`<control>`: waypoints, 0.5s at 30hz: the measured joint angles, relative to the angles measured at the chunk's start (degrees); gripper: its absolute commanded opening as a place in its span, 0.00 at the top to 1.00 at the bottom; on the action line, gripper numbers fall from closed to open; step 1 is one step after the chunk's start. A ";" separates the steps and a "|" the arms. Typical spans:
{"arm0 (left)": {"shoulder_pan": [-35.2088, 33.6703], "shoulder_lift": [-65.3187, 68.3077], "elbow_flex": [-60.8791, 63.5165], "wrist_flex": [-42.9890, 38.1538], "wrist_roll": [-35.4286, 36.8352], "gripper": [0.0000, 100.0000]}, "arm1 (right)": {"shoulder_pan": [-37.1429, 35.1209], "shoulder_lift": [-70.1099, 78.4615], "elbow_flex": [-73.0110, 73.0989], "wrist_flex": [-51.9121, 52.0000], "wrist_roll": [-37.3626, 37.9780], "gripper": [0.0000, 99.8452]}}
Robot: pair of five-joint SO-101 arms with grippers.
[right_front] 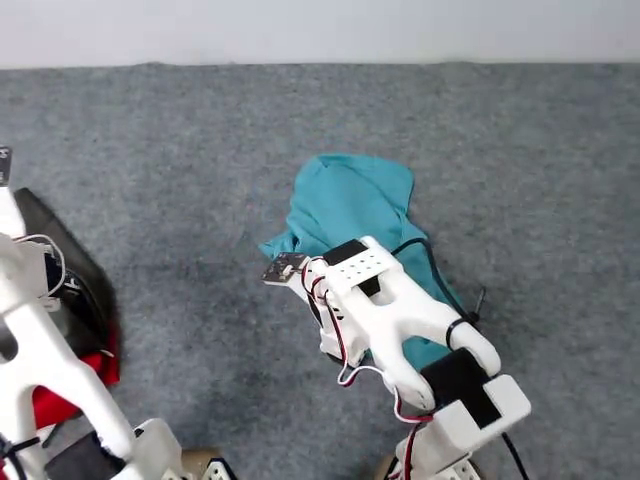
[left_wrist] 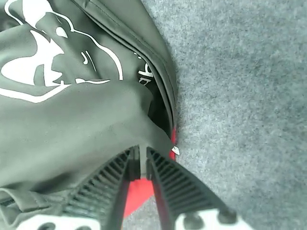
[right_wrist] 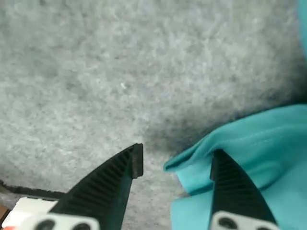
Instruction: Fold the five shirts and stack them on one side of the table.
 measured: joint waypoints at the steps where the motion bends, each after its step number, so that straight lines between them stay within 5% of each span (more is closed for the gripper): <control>1: 0.00 0.00 0.00 0.00 0.00 0.97 | 0.00 0.88 -0.35 -0.44 0.00 0.77; 4: 0.00 0.00 0.00 0.00 0.00 0.97 | 0.00 2.73 -0.97 -0.79 -0.09 0.79; 10: 0.00 0.00 0.00 0.00 0.00 0.97 | 0.70 3.87 -3.60 -0.88 -0.79 0.99; 15: 0.00 0.00 0.00 0.00 0.00 0.97 | 1.14 4.31 -4.04 -1.41 -0.79 0.99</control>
